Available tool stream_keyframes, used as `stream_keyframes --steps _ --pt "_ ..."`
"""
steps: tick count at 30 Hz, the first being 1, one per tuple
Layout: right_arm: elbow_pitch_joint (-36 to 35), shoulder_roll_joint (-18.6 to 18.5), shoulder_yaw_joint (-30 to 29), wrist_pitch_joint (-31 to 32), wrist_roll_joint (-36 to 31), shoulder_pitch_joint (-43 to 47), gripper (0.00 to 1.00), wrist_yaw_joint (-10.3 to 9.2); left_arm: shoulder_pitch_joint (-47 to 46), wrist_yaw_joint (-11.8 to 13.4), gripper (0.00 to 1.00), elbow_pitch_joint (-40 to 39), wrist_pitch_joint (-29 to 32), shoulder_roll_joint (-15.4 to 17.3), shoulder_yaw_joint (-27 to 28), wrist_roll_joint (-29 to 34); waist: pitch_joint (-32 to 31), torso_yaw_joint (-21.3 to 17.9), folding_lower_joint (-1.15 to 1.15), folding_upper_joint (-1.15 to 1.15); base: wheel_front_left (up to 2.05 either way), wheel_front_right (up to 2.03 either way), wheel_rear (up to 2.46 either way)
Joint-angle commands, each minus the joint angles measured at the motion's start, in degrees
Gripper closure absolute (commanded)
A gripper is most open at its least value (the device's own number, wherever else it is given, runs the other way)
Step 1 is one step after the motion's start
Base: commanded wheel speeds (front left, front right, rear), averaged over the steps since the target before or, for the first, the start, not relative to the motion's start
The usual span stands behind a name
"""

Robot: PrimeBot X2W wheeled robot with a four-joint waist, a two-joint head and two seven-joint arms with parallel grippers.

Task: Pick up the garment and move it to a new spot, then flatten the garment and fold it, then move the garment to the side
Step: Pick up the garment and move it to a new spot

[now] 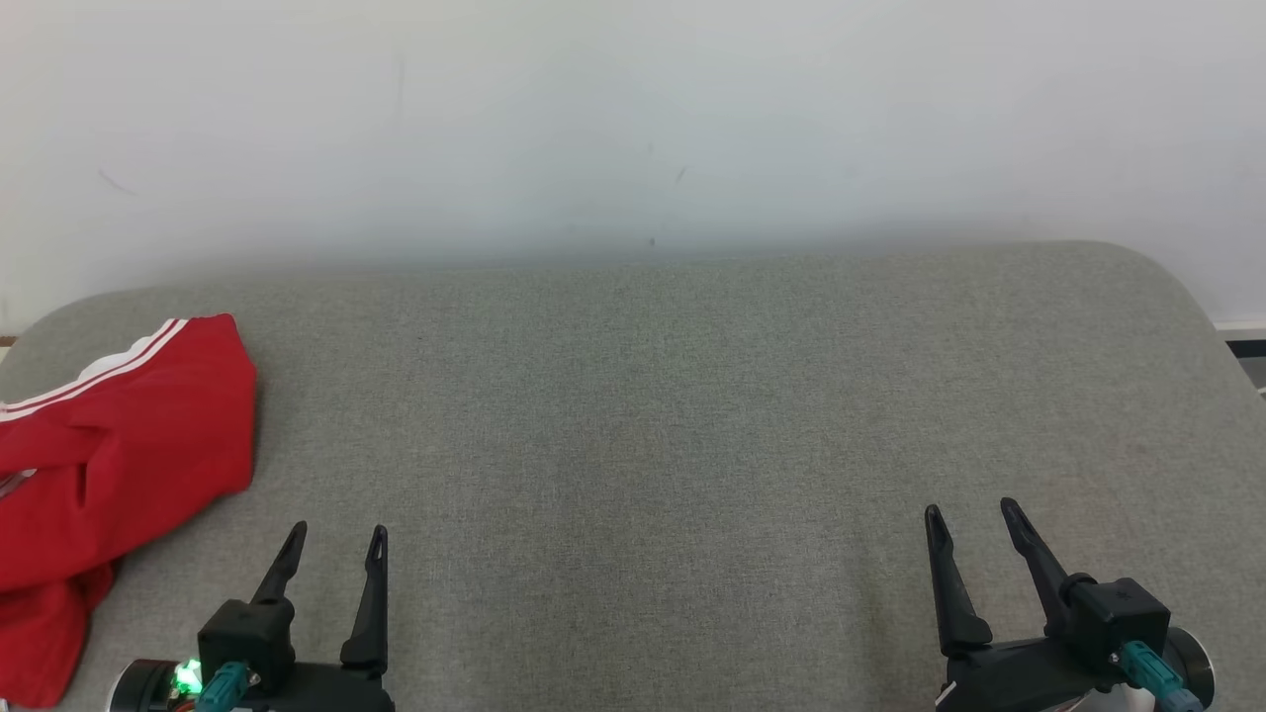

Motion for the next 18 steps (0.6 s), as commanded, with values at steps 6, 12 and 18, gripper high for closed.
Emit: stream_keyframes --steps 6,12,18 --pt "0.15 -0.04 -0.32 0.03 0.44 0.42 0.00 0.21 -0.25 0.28 0.00 0.28 -0.10 0.40 -0.29 -0.41 -0.09 0.53 0.00 0.00 0.00 0.00 0.00" --pt "-0.36 -0.30 0.49 0.29 0.50 0.06 0.00 0.21 -0.93 0.52 0.00 0.53 -0.55 0.24 -0.44 -0.94 0.06 3.37 0.00 0.00 0.00 0.00 0.00" --pt "-0.69 -0.39 1.42 0.57 0.70 -0.22 0.00 0.21 -1.30 0.98 0.00 0.69 -0.82 0.58 -0.08 -1.53 0.42 8.97 0.00 0.00 0.00 0.00 0.00"
